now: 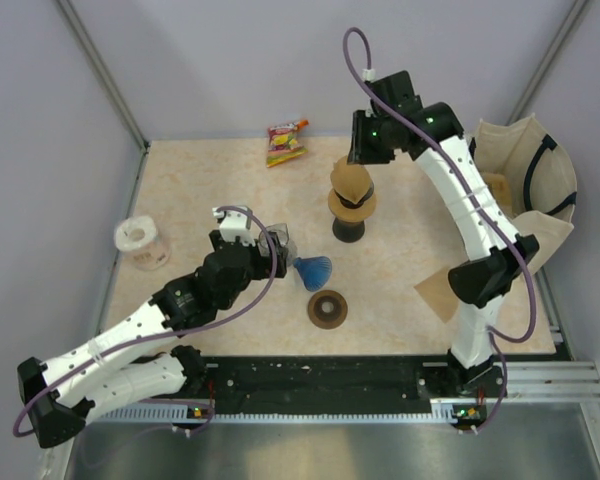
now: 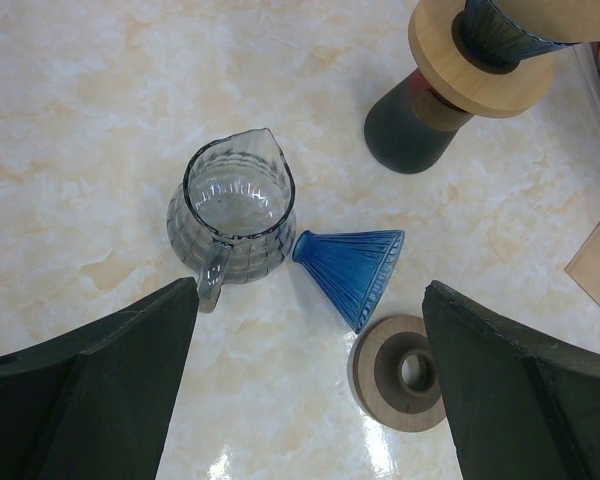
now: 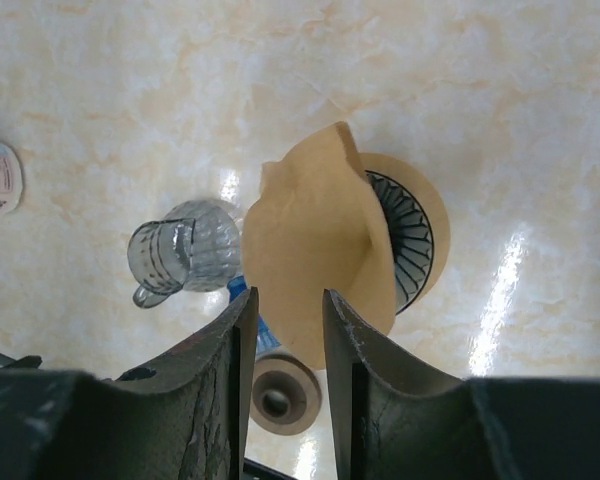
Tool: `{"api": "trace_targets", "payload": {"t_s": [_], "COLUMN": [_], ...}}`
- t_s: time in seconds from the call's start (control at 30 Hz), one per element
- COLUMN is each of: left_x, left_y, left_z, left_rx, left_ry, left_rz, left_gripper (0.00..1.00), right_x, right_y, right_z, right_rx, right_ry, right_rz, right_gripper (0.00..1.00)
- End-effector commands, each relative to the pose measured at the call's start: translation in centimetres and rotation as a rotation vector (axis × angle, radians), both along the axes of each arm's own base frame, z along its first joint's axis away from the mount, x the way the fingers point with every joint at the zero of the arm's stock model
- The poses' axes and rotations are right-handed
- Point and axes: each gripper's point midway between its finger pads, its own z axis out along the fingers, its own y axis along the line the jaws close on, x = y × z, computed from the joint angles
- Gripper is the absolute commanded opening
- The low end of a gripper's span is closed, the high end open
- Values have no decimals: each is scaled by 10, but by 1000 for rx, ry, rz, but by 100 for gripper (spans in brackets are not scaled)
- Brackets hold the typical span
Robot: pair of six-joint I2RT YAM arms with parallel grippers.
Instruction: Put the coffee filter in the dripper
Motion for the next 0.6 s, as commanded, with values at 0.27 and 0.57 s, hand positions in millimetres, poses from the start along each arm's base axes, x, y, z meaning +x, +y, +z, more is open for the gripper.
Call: {"api": "trace_targets", "payload": {"t_s": [0.27,0.57], "left_x": [3,4], "left_y": [-3,-3], "left_z": [5,3], "left_rx": [-28,-22], "left_ry": [-21,-18], "left_rz": [4,2], "left_gripper": [99,99], "right_x": [27,29], "right_y": [4,1], "right_z": [-19,-51], "right_rx": [-106,-174], "right_ry": [-51,3], "right_rz": [-58,-66], "right_gripper": [23,16]}}
